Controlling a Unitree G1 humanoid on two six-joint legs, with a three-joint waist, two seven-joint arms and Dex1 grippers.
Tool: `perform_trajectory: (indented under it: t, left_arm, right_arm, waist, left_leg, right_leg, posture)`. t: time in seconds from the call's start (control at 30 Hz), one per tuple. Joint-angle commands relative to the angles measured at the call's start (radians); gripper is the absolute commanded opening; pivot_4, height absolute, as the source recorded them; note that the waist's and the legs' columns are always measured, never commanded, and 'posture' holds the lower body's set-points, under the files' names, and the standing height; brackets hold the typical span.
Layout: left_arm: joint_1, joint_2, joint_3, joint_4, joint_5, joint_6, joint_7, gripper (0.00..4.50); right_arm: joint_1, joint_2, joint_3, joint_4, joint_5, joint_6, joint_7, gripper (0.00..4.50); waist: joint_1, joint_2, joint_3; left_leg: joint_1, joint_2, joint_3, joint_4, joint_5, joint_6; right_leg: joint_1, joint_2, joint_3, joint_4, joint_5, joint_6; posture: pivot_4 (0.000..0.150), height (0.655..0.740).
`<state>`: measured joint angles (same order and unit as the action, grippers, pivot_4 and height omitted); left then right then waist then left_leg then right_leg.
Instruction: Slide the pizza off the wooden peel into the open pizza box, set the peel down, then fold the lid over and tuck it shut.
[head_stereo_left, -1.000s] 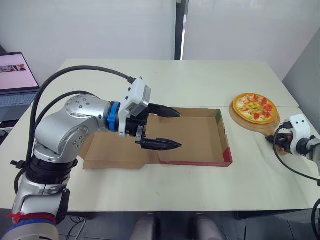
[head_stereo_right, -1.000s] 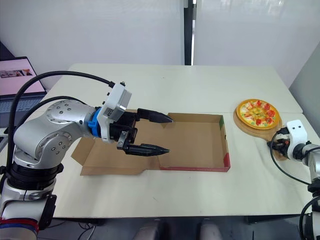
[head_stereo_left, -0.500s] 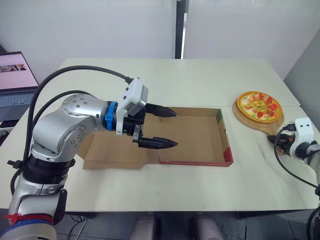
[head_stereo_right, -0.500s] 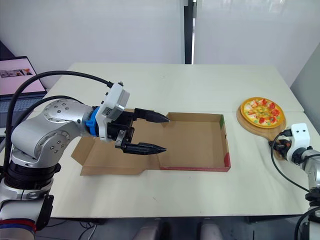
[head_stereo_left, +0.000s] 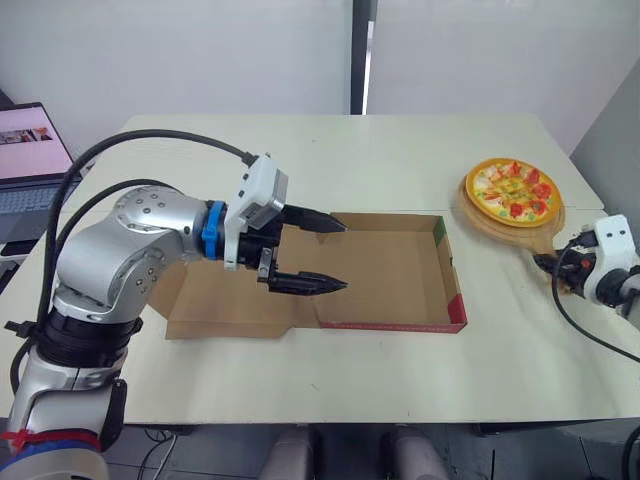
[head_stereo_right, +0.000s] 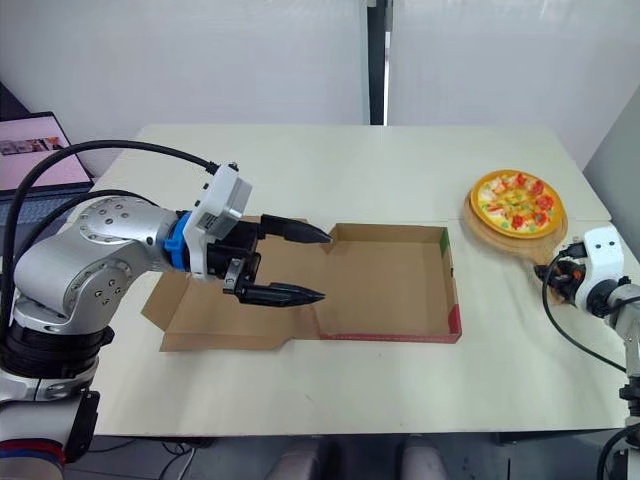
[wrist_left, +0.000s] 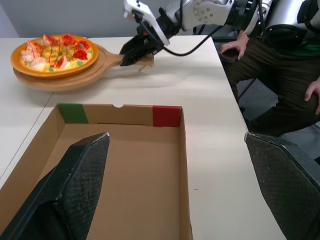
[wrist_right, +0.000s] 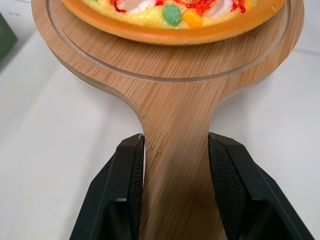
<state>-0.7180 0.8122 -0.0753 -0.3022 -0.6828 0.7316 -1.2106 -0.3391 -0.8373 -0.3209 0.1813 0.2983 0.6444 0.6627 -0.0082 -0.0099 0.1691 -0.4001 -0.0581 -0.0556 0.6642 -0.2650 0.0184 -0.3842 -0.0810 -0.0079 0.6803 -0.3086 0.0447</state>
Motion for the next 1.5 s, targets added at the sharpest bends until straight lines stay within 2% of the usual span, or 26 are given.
perform_trajectory:
  t: [0.03, 0.5, 0.93, 1.5]
  left_arm:
    - [0.012, 0.034, 0.050, 0.004, 0.003, -0.020, -0.012, 4.50]
    - [0.077, 0.125, 0.112, 0.022, 0.005, -0.018, -0.028, 4.50]
    - [0.121, 0.163, 0.125, 0.007, 0.014, -0.024, -0.020, 4.50]
    - [0.129, 0.165, 0.101, 0.003, 0.045, -0.035, -0.041, 4.50]
  right_arm:
    - [-0.017, -0.058, -0.052, -0.139, 0.045, 0.005, 0.040, 1.62]
    - [-0.014, -0.155, 0.010, -0.376, 0.142, 0.157, 0.202, 1.62]
    - [0.015, -0.210, 0.112, -0.395, 0.034, -0.043, 0.279, 1.62]
    - [0.001, -0.247, 0.163, -0.349, -0.098, -0.251, 0.328, 1.62]
  waist:
    - [-0.001, 0.000, 0.000]
    - [0.001, 0.000, 0.000]
    - [0.004, 0.000, 0.001]
    - [0.003, 0.000, 0.001]
  left_leg:
    - [0.000, 0.000, 0.000, 0.000, 0.000, 0.000]
    - [-0.001, 0.000, 0.000, 0.000, -0.001, 0.001]
    - [-0.001, 0.000, 0.000, 0.000, -0.001, 0.001]
    - [-0.001, 0.000, 0.000, 0.000, 0.000, 0.001]
  right_leg:
    - [0.000, 0.000, 0.000, 0.000, 0.000, 0.000]
    - [-0.001, 0.000, 0.000, 0.000, 0.000, 0.000]
    - [-0.001, -0.001, 0.000, 0.000, 0.000, 0.000]
    - [-0.001, -0.001, 0.000, 0.000, 0.000, 0.000]
  posture:
    - [0.150, 0.7281]
    - [0.150, 0.7281]
    - [0.150, 0.7281]
    - [0.150, 0.7281]
